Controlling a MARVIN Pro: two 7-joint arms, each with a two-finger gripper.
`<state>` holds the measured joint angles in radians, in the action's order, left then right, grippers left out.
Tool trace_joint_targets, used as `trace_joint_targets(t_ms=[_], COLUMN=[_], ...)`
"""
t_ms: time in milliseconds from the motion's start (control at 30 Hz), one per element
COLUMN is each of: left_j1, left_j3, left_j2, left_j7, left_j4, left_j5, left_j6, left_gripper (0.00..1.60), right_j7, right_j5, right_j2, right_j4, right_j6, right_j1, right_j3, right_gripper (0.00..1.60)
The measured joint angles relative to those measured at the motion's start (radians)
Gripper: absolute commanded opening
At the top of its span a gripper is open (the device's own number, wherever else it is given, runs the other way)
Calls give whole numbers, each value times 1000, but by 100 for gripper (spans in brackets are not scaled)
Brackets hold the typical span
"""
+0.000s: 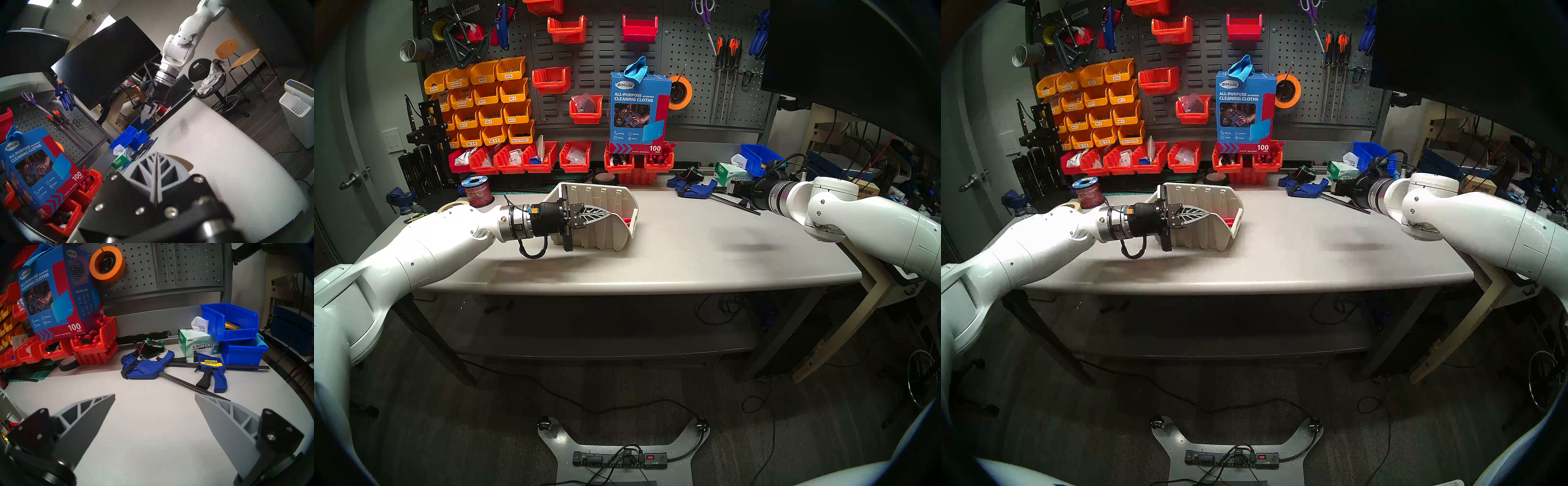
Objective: Take out tools from the storage box
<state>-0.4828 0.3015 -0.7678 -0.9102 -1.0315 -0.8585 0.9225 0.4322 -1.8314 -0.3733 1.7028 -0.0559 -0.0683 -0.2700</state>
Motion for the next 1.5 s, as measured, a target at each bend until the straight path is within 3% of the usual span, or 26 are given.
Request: trace_joint_targets(t_ms=[433,1500], left_j1=[51,229], left_j3=[-64,-199], left_j2=[-14,-100], left_j7=[27,43], left_j4=[49,346], left_j5=[-8,51], left_j6=[27,39], left_gripper=[0,0], right_j7=[0,0], right_j5=[0,0], right_j2=[0,0], right_j4=[0,0], right_j6=[0,1], right_j1=[0,0], right_j3=[0,0], right_gripper=[160,160])
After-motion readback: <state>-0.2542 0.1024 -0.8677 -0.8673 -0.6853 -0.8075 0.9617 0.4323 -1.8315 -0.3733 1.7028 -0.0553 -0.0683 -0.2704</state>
